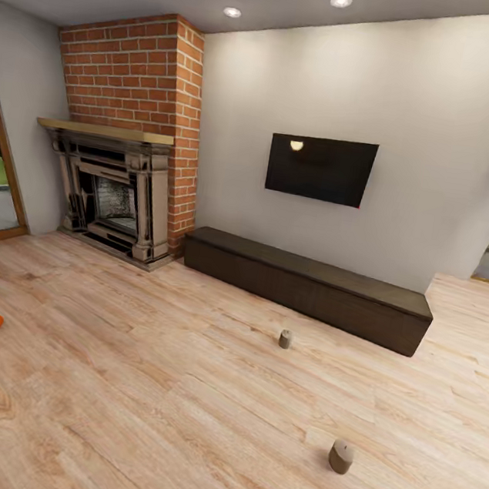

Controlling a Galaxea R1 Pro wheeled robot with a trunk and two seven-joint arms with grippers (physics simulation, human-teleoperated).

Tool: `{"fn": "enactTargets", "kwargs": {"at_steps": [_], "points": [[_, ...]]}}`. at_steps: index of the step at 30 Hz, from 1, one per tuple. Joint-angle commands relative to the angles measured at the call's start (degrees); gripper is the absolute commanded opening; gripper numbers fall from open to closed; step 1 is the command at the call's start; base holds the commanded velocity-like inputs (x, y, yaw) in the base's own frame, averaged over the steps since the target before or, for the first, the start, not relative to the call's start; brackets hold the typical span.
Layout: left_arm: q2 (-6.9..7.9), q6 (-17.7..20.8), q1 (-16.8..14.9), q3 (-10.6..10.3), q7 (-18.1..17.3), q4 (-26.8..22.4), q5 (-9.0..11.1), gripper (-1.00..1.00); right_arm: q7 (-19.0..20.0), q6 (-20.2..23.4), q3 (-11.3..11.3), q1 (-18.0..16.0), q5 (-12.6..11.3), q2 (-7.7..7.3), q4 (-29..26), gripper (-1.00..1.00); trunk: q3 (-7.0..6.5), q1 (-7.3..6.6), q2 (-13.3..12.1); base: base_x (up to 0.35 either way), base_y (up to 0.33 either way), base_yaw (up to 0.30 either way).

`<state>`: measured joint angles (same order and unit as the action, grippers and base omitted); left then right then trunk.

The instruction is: Place each of the two pumpkins and all three candles from the living room inside a cabinet in the living room (use any cabinet), then make sure every cabinet is closed, and position the cauldron so it is next to a table in the living room.

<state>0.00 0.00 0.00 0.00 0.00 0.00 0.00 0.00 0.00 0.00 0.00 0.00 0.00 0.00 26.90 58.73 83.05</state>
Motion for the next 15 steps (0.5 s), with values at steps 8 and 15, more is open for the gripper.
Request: {"fn": "enactTargets", "kwargs": {"at_steps": [8, 15], "points": [[-0.18, 0.39, -0.09, 0.44, -0.11, 0.09, -0.04, 1.00, 0.73, 0.59, 0.04, -0.22, -0.19, 1.58, 0.01, 1.00, 0.03, 0.00, 0.03, 0.000, 0.000, 0.000], [-0.18, 0.39, -0.09, 0.44, -0.11, 0.09, -0.04, 1.00, 0.73, 0.59, 0.04, -0.22, -0.19, 1.58, 0.01, 1.00, 0.03, 0.00, 0.03, 0.000, 0.000, 0.000]]}}
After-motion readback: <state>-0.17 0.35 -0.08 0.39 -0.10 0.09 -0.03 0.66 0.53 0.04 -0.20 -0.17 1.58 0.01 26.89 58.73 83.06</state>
